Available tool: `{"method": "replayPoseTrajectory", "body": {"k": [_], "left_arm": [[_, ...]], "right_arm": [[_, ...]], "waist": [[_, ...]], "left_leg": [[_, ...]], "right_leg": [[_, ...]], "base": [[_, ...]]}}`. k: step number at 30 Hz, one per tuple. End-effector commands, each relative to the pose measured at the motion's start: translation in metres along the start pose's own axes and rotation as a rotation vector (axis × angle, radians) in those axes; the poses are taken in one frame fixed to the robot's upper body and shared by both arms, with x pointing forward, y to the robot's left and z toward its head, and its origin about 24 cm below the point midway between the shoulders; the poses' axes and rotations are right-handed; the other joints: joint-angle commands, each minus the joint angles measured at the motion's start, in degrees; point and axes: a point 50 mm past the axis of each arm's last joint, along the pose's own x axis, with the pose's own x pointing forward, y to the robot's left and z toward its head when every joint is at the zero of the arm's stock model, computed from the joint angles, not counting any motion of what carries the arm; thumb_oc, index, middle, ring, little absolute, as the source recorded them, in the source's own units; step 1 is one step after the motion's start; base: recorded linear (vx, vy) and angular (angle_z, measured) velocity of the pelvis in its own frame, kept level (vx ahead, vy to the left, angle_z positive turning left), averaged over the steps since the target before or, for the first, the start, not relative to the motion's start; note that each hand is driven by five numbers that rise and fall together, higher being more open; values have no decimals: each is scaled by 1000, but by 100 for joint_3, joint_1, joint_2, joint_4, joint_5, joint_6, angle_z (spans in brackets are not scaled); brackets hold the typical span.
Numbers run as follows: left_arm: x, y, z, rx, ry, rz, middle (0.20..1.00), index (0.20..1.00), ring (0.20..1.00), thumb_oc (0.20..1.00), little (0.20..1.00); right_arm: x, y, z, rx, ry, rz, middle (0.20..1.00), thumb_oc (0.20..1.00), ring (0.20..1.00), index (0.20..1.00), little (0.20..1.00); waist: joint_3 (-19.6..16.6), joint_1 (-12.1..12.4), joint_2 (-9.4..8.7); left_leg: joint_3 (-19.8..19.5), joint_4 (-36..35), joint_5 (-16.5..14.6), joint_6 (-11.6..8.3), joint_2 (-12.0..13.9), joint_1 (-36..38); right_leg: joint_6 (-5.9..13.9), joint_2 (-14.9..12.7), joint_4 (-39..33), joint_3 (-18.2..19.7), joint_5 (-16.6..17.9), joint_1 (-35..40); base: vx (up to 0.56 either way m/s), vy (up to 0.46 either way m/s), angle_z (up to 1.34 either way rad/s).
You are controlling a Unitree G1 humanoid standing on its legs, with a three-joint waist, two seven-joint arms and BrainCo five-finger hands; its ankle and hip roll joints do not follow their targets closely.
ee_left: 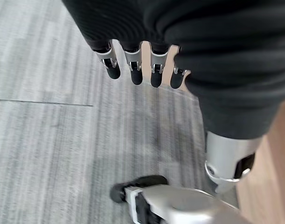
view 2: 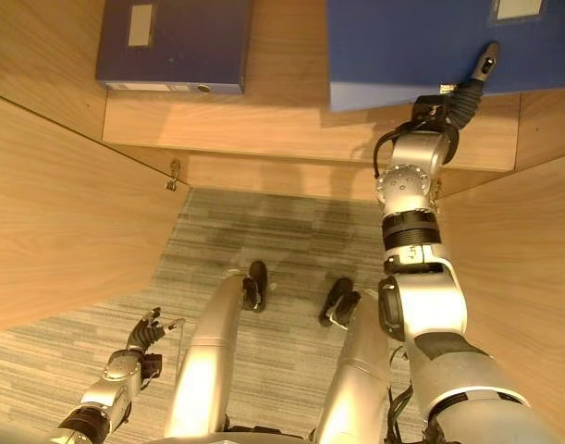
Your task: Put the empty folder in the office cabinet
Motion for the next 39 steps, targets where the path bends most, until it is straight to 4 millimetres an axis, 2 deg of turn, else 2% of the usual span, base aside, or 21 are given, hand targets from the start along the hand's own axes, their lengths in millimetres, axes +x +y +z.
{"method": "replayPoseTrajectory", "body": {"k": [1,2,5,9,12,16,22,26,27,32,39], "left_arm": [[-9,15,-38,64,132,93,1000,1000,1000,1000,1000],[-13,18,-53,72,196,120,1000,1000,1000,1000,1000],[-16,17,-61,72,226,125,1000,1000,1000,1000,1000],[-23,16,-76,65,268,93,1000,1000,1000,1000,1000],[-27,16,-80,55,275,71,1000,1000,1000,1000,1000],[-35,21,-95,89,330,65,1000,1000,1000,1000,1000],[-47,28,-119,114,429,74,1000,1000,1000,1000,1000],[-51,32,-124,99,448,86,1000,1000,1000,1000,1000],[-52,35,-124,94,444,88,1000,1000,1000,1000,1000],[-52,44,-124,95,444,93,1000,1000,1000,1000,1000],[-47,46,-115,106,407,56,1000,1000,1000,1000,1000]], "right_arm": [[8,15,13,11,-49,-55,200,200,200,200,200],[11,11,12,2,-37,-117,200,200,200,200,200],[16,7,15,-12,-27,-185,200,200,200,200,200],[29,6,35,-110,-22,-273,200,200,200,200,200],[35,16,56,-132,-53,-251,200,200,200,200,200],[38,28,73,-142,-84,-194,200,200,200,200,200],[39,43,86,-169,-122,-118,200,200,200,200,200],[38,56,93,-169,-135,-51,200,200,200,200,200],[39,60,95,-191,-126,-9,1000,1000,1000,1000,1000],[40,59,96,-268,-105,50,1000,1000,1000,1000,1000],[42,51,82,-323,-19,64,1000,1000,1000,1000,1000]], "waist": [[-463,168,30],[-480,201,30],[-524,235,44],[-568,392,110],[-610,537,187],[-690,645,232],[-750,731,264],[-752,784,309],[-739,804,326],[-723,863,332],[-703,918,341]], "left_leg": [[-123,209,-640,178,19,65],[-150,352,-701,170,13,-5],[-167,468,-759,160,1,-94],[-214,575,-795,174,-61,-211],[-263,706,-834,181,-140,-382],[-295,857,-882,185,-207,-586],[-288,976,-911,177,-240,-732],[-267,1011,-909,169,-258,-779],[-270,1033,-899,169,-265,-818],[-283,1055,-881,150,-276,-867],[-317,1101,-870,156,-273,-924]], "right_leg": [[85,125,-233,431,-380,321],[65,105,-90,422,-449,270],[59,85,21,417,-514,201],[53,41,173,371,-618,143],[44,-20,363,338,-733,2],[60,-99,564,336,-814,-163],[73,-161,734,370,-856,-298],[98,-188,789,372,-863,-352],[99,-206,827,373,-866,-388],[111,-221,879,379,-869,-438],[101,-232,917,347,-892,-463]], "base": [[28,-35,2],[30,-28,5],[18,-25,7],[0,-8,5],[5,-21,11],[8,-25,27],[15,-9,11],[0,0,0],[0,0,0],[0,0,0],[0,0,0]]}}
